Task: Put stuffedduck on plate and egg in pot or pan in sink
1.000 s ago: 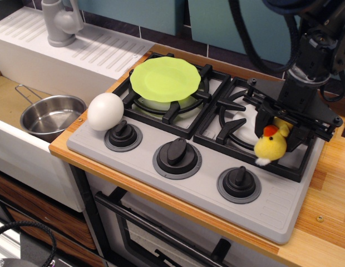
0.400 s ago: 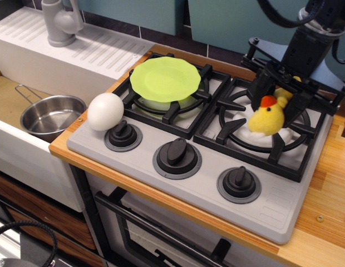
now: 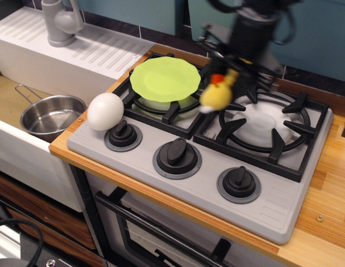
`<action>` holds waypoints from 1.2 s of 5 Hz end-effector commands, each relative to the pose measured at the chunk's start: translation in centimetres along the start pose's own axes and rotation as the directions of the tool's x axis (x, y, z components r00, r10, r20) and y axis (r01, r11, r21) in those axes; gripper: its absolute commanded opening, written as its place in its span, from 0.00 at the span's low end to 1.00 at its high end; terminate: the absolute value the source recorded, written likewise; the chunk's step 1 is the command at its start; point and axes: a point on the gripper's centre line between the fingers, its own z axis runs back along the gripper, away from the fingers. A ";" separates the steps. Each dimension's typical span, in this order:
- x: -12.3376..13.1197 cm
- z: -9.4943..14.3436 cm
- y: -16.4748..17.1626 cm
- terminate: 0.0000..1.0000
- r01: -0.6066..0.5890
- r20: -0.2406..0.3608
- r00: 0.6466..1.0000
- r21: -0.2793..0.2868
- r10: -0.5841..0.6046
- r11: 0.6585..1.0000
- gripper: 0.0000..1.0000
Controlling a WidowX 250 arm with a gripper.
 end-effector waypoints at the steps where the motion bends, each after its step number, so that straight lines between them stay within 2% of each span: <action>1: 0.3 0.9 3.2 0.00 0.020 0.161 0.987 0.022 -0.023 1.000 0.00; 3: 0.8 0.5 6.5 0.00 0.102 0.215 0.971 0.030 -0.106 0.994 0.00; 6: 3.1 0.8 10.1 0.00 0.186 0.264 0.943 0.078 -0.200 0.980 0.00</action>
